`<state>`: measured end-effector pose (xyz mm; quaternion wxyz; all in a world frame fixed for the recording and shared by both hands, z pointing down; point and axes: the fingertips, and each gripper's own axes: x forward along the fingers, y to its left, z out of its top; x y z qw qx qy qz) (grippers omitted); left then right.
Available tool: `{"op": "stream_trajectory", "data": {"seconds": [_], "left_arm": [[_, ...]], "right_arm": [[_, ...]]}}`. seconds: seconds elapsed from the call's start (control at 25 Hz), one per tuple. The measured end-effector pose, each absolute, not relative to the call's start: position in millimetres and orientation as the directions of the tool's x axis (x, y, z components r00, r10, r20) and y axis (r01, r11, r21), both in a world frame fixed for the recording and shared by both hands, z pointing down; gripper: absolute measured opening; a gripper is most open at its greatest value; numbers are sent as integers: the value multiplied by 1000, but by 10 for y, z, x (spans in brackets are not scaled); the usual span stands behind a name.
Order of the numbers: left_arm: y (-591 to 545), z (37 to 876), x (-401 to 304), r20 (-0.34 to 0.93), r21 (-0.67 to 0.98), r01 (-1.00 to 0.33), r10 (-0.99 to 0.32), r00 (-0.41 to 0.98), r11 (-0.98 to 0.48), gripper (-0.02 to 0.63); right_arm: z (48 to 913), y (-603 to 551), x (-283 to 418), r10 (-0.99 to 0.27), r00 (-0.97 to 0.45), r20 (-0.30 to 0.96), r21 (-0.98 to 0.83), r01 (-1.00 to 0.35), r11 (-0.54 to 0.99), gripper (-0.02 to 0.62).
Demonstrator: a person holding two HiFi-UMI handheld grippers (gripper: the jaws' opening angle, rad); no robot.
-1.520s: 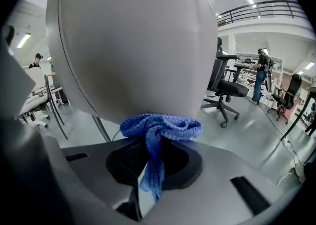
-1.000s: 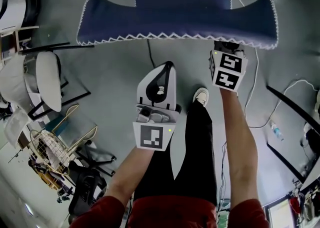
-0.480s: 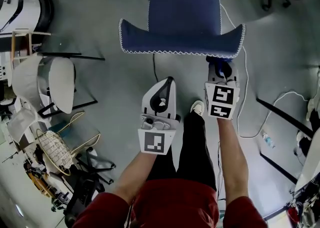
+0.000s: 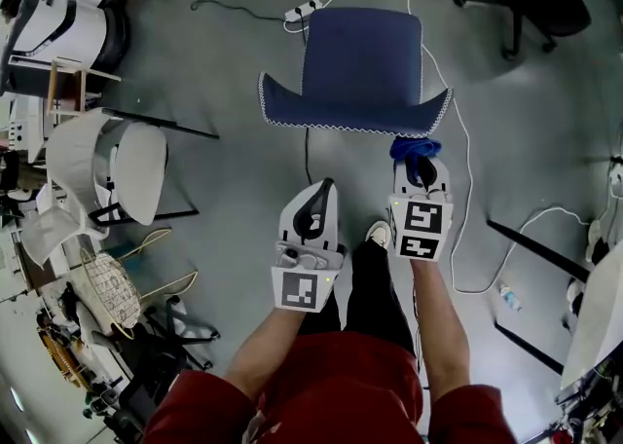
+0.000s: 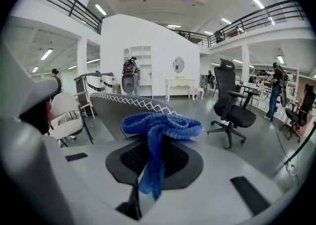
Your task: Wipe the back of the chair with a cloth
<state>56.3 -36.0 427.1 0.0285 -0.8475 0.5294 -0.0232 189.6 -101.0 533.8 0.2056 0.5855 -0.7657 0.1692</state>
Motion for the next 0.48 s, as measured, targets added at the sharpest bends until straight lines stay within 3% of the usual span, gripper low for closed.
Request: {"op": "stream_trajectory", "data": {"seconds": [0.28, 0.48], "left_arm": [[-329, 4203, 473, 4, -90, -907, -911, 412, -411, 14], [-485, 4519, 243, 25, -70, -902, -905, 425, -426, 14]], "right_arm": [[5380, -995, 1882, -843, -228, 487, -14, -967, 254, 61], [5875, -999, 1645, -815, -221, 536, -24, -969, 246, 61]]}}
